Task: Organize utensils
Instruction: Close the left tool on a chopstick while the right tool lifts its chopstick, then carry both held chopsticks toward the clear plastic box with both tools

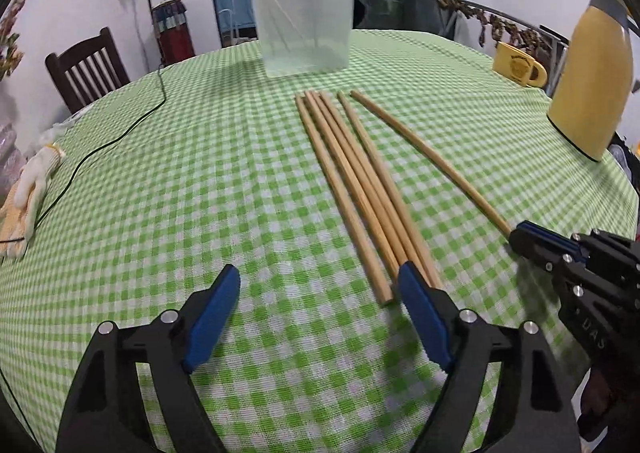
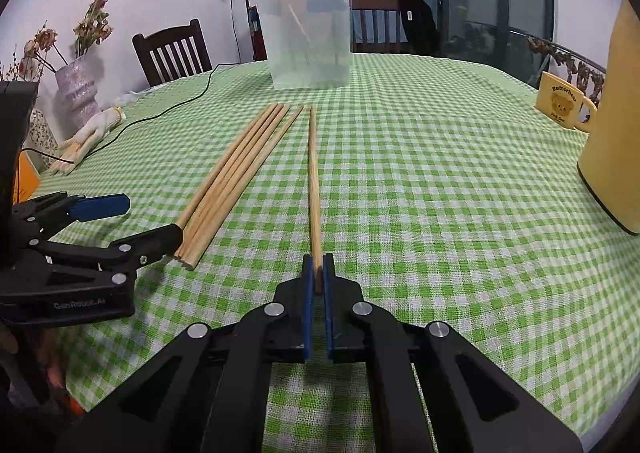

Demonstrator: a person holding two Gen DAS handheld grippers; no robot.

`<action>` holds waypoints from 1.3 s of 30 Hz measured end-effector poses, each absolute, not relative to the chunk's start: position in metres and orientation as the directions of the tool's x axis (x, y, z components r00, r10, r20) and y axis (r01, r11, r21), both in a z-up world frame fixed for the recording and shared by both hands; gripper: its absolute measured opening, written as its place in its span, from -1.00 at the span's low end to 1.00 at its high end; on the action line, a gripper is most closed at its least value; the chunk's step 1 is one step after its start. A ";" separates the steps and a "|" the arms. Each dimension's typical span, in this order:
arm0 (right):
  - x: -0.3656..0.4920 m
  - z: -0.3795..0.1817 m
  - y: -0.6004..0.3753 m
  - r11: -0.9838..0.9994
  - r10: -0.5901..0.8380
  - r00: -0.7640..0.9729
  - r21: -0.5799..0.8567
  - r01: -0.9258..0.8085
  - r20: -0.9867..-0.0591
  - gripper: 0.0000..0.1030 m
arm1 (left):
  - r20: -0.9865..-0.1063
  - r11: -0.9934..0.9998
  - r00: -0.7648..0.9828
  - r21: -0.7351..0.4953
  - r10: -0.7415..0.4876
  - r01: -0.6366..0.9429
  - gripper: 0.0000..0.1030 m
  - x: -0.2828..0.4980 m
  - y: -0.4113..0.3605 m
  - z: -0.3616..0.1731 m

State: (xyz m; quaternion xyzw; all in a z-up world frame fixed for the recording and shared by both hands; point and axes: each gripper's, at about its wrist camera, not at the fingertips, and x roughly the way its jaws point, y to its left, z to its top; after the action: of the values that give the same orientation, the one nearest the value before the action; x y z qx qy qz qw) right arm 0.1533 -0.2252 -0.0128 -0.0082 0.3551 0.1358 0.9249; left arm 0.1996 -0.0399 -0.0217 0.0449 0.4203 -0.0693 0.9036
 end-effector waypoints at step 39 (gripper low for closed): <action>0.147 0.045 -0.216 0.959 0.224 0.822 -0.032 -0.282 -0.524 -0.92 | -0.664 0.981 0.723 -0.106 -0.193 0.165 -0.93 0.170 0.005 0.037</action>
State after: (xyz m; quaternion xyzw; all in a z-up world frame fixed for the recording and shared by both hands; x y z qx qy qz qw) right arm 0.1467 -0.2163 0.0455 -0.0538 0.2674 0.1328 0.9529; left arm 0.1701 0.0053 0.0367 -0.0197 0.3597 -0.0964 0.9278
